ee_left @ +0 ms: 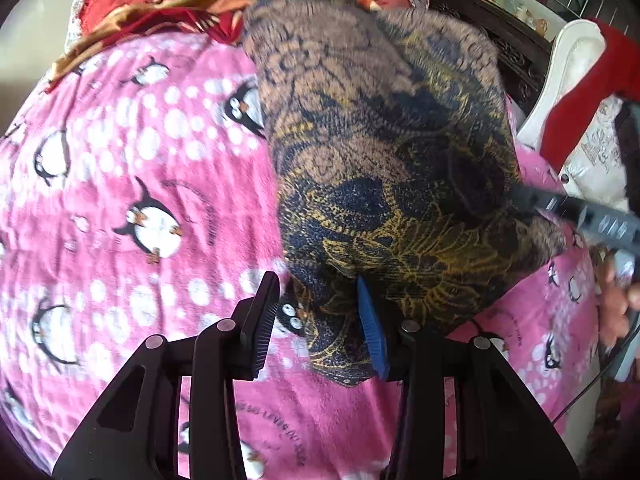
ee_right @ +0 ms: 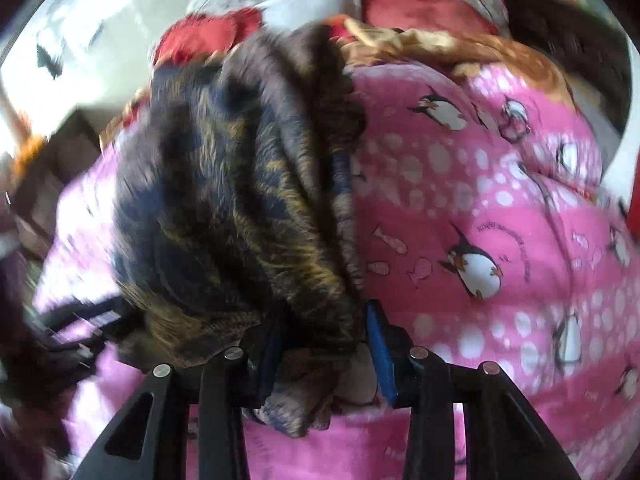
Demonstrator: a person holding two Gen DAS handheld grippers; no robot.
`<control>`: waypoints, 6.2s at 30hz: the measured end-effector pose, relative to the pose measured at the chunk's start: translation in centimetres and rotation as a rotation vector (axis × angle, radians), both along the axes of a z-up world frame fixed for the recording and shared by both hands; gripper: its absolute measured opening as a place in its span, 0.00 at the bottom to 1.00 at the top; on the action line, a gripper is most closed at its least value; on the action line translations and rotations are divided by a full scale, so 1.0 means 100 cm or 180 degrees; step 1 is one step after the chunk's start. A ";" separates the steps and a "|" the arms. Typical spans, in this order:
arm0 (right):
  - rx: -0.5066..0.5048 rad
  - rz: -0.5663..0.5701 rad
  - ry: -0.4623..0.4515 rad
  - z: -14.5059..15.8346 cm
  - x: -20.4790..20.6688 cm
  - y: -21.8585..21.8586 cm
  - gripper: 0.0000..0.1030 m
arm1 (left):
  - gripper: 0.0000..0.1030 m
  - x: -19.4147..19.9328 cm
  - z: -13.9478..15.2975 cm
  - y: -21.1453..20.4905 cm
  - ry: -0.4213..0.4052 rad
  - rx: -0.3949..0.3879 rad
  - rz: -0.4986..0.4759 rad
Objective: Fold small clothes
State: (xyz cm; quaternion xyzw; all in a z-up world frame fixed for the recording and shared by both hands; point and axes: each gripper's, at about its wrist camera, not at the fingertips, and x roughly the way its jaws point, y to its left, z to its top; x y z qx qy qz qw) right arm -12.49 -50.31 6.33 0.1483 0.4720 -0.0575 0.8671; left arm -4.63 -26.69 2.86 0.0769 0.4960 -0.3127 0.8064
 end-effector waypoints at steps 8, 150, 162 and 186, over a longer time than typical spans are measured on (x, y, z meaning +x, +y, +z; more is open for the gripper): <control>-0.0092 0.0350 -0.0834 0.066 0.052 0.023 0.36 | 0.38 0.026 0.054 -0.012 -0.0463 -0.0276 0.0099; -0.0772 0.0076 -0.0522 0.045 -0.123 0.223 0.84 | 0.64 -0.144 0.108 0.165 -0.0935 -0.0082 0.0950; -0.0818 0.0053 -0.0387 0.036 -0.113 0.223 0.84 | 0.64 -0.138 0.099 0.163 -0.0844 -0.0078 0.0940; -0.0763 0.0090 -0.0235 0.020 -0.098 0.223 0.84 | 0.64 -0.127 0.083 0.159 -0.0721 -0.0028 0.0940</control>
